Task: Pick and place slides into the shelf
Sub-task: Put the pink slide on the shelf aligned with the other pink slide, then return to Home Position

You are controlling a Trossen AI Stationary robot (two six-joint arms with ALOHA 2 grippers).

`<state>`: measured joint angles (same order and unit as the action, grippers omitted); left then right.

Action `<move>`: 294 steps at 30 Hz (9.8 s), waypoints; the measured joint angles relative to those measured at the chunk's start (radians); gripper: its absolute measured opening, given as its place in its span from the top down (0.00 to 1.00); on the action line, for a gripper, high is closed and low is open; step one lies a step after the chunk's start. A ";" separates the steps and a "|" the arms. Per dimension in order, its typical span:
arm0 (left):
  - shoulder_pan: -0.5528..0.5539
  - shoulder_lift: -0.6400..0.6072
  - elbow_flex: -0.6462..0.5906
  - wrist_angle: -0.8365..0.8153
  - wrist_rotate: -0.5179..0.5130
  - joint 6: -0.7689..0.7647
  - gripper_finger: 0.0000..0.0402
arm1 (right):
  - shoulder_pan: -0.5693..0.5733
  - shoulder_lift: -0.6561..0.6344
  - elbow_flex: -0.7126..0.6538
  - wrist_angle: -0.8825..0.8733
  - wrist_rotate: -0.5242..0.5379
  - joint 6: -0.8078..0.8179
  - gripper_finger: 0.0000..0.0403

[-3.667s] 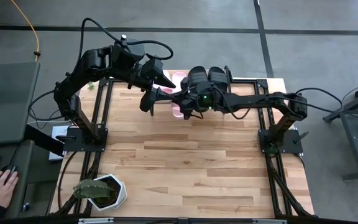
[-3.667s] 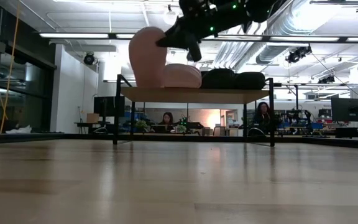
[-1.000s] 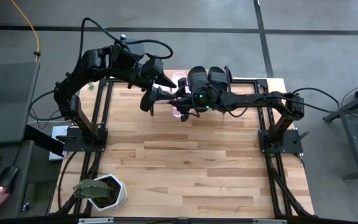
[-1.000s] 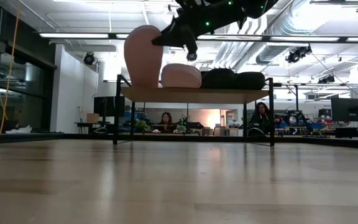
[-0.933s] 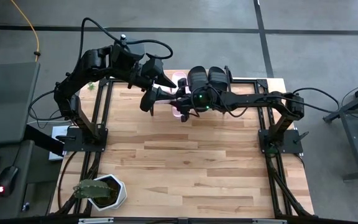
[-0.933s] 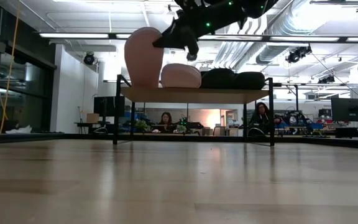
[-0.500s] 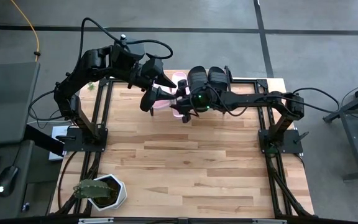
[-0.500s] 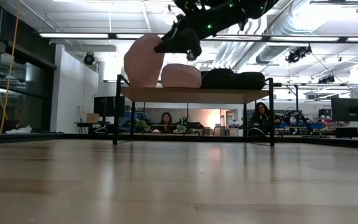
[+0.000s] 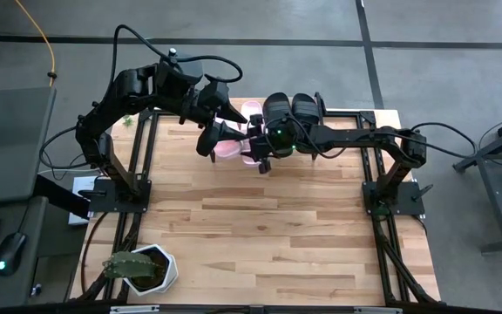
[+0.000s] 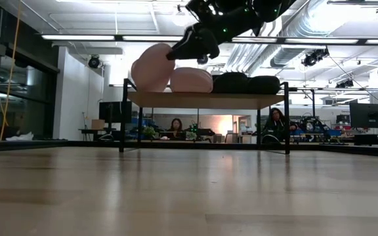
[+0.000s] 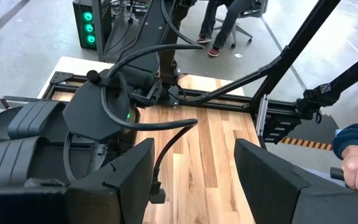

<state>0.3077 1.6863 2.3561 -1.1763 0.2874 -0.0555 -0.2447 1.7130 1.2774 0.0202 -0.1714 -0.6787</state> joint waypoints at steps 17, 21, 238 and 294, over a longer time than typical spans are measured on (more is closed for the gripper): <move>0.000 0.000 0.000 0.000 0.000 -0.001 0.47 | 0.003 0.002 0.018 -0.029 -0.046 0.073 0.51; 0.000 0.000 0.000 -0.001 0.000 -0.001 0.47 | 0.003 0.002 0.053 -0.054 -0.046 0.073 0.41; 0.000 -0.370 0.000 -0.069 -0.400 0.168 0.47 | 0.203 -0.312 1.032 -0.980 0.192 0.516 1.00; 0.000 -0.614 -0.233 -0.203 -0.431 0.138 0.47 | 0.208 -0.824 0.538 -1.069 0.218 0.548 1.00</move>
<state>0.3073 1.0722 2.1230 -1.3796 -0.1432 0.0822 -0.0368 0.8889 1.8158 -1.0484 0.0461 -0.1308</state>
